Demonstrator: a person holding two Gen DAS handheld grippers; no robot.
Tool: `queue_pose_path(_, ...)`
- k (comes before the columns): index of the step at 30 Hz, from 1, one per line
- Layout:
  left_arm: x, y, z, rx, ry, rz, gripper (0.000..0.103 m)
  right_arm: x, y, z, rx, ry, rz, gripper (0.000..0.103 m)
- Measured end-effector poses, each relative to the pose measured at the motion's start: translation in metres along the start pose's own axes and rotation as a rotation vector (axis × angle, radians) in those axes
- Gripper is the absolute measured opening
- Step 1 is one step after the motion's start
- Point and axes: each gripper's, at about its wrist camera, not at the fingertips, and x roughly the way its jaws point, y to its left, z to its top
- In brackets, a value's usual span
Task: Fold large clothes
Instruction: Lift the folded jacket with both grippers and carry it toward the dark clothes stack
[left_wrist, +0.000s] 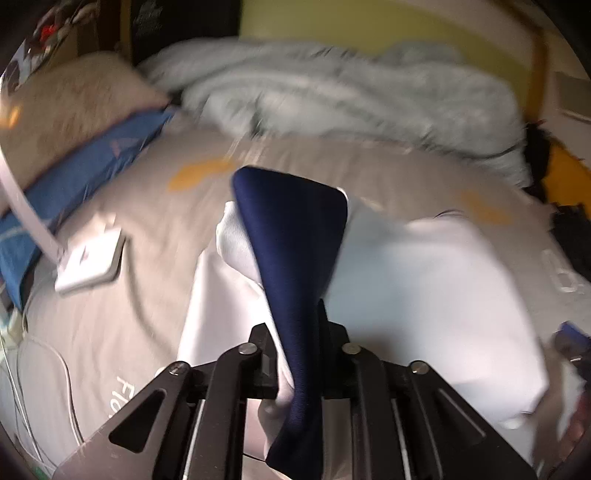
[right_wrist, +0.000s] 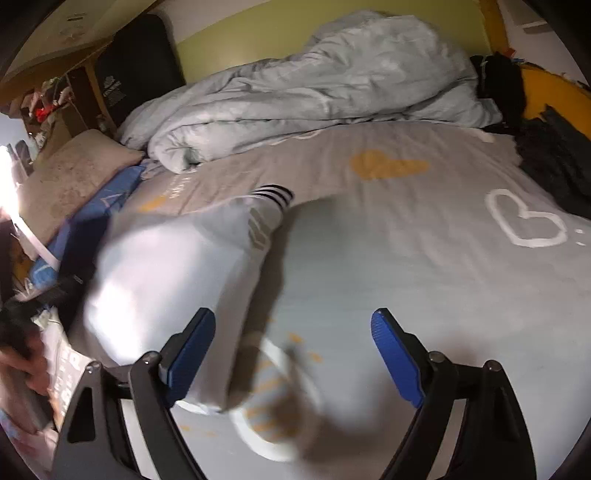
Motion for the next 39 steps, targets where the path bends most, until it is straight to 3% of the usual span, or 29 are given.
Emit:
queue_pose_path(1,0.004,0.006,-0.002,-0.030,0.002,0.023,0.035,0.004,0.003,0.002,0.009,0.005,0.020,0.089)
queue_pose_path(3,-0.002,0.016,-0.001,-0.088,-0.023,0.059,0.069,0.014,0.008,0.005,0.032,0.026,0.048,0.090)
queue_pose_path(5,-0.009,0.025,0.001,-0.112,-0.033,0.058,0.083,0.026,0.013,0.007,0.054,0.065,0.094,0.090)
queue_pose_path(7,-0.006,0.034,0.001,-0.150,-0.005,0.003,0.089,0.039,0.012,0.009,0.104,0.093,0.145,0.091)
queue_pose_path(10,0.013,0.049,-0.007,-0.246,0.101,-0.094,0.097,0.059,0.008,0.010,0.178,0.156,0.236,0.092)
queue_pose_path(14,0.055,0.070,-0.027,-0.501,0.296,-0.380,0.103,0.095,0.002,0.006,0.275,0.285,0.385,0.092)
queue_pose_path(16,0.058,0.074,-0.030,-0.539,0.285,-0.426,0.103,0.107,0.002,0.003,0.287,0.314,0.422,0.089)
queue_pose_path(17,0.057,0.071,-0.029,-0.517,0.280,-0.424,0.102,0.110,0.007,0.003,0.261,0.315,0.448,0.080)
queue_pose_path(19,0.056,0.061,-0.029,-0.486,0.261,-0.458,0.077,0.116,0.014,0.002,0.257,0.353,0.505,0.062)
queue_pose_path(20,0.056,0.057,-0.029,-0.489,0.254,-0.482,0.062,0.115,0.016,0.001,0.248,0.347,0.478,0.051)
queue_pose_path(22,0.042,0.046,-0.023,-0.424,0.215,-0.438,0.044,0.104,0.024,0.003,0.185,0.301,0.434,0.043)
queue_pose_path(23,0.030,0.035,-0.016,-0.350,0.187,-0.397,0.033,0.095,0.027,0.004,0.164,0.267,0.429,0.041)
queue_pose_path(24,0.017,0.024,-0.010,-0.286,0.156,-0.367,0.028,0.084,0.029,0.005,0.144,0.233,0.427,0.041)
queue_pose_path(30,-0.030,-0.037,0.014,-0.139,0.056,-0.386,0.025,0.019,0.014,0.028,0.042,0.127,0.357,0.040)
queue_pose_path(34,-0.051,-0.100,0.036,-0.081,0.020,-0.456,0.025,-0.039,-0.030,0.058,0.016,0.061,0.291,0.040)
queue_pose_path(39,-0.074,-0.208,0.077,0.016,-0.019,-0.551,0.025,-0.107,-0.107,0.094,0.025,-0.018,0.225,0.040)
